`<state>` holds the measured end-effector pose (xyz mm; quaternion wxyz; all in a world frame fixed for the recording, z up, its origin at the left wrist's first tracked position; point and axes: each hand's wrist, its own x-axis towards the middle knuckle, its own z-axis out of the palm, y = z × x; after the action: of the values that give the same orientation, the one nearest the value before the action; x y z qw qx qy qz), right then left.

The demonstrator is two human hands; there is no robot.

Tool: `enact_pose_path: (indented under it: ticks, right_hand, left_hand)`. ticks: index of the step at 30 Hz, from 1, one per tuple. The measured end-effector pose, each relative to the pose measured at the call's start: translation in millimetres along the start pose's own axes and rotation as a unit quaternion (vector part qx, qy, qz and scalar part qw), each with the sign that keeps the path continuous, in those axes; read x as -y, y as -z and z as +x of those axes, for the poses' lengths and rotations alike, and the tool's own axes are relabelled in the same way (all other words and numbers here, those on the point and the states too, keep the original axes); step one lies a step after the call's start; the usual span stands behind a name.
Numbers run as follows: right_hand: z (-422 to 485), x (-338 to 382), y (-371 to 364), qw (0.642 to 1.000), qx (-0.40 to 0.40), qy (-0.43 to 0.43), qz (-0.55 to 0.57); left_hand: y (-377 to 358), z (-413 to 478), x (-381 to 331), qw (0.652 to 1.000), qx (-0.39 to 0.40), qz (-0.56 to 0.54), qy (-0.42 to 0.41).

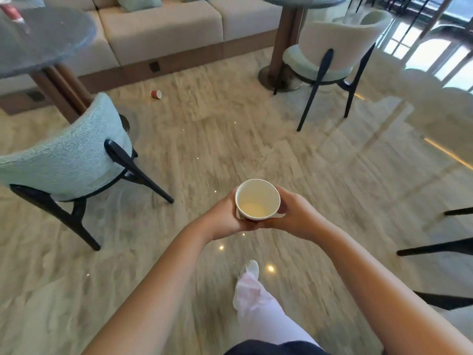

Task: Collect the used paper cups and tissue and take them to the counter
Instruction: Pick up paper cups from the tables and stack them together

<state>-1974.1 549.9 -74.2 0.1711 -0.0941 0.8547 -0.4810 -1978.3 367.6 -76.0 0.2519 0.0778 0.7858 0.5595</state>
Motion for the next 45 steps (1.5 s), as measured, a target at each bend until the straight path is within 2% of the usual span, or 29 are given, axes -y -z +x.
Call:
enact_pose_path:
  ticks: [11, 20, 34, 45]
  right_hand:
    - [163, -4, 114, 1.0, -0.028, -0.003, 0.015]
    - [285, -6, 164, 1.0, -0.028, -0.01, 0.004]
    - [535, 5, 256, 0.994, -0.096, -0.043, 0.017]
    - [706, -29, 378, 0.995, -0.086, -0.042, 0.007]
  left_hand:
    - [70, 188, -61, 1.0, 0.011, 0.008, -0.011]
    - [132, 306, -80, 1.0, 0.023, 0.003, -0.013]
    - [284, 551, -130, 0.995, 0.091, 0.03, -0.021]
    - [329, 758, -176, 0.995, 0.087, 0.035, -0.02]
